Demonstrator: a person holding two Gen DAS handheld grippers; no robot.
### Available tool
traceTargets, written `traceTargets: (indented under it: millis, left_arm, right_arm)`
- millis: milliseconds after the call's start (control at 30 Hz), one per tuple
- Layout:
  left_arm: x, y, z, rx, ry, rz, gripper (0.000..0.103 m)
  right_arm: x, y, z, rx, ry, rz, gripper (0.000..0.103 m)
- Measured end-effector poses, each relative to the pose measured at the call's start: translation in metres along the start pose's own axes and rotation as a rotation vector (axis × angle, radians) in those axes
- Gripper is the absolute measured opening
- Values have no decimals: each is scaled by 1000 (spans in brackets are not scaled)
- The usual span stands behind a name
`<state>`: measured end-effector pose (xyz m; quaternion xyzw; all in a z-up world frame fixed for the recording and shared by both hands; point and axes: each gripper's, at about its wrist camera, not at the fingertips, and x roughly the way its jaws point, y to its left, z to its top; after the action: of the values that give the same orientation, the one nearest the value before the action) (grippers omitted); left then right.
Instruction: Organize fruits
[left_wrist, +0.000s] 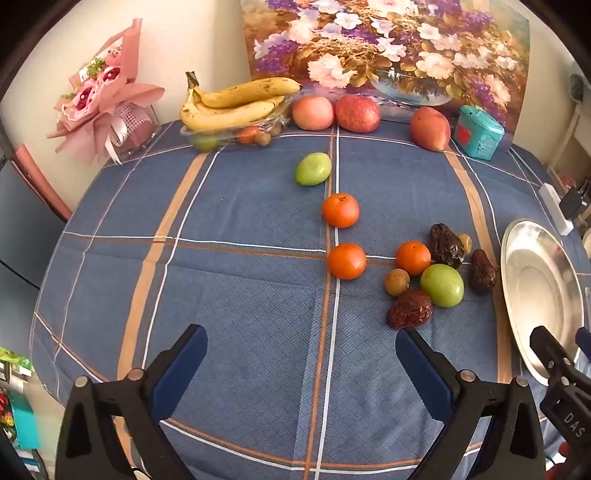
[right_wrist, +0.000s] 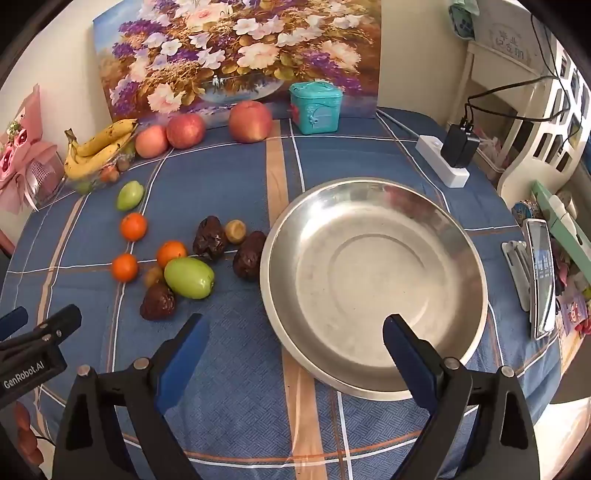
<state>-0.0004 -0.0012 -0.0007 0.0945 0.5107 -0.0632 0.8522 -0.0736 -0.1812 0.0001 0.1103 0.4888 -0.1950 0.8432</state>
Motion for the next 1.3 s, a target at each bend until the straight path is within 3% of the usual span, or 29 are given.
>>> traceTargets:
  millis: [167,1300]
  left_arm:
    - [2,6,0,-30,18,-35,103]
    - [8,12,-3,-48,42,-25,103]
  right_arm:
    - [0,1,-1,9,3,0,95]
    - [4,6,-2,-13,16,13,95]
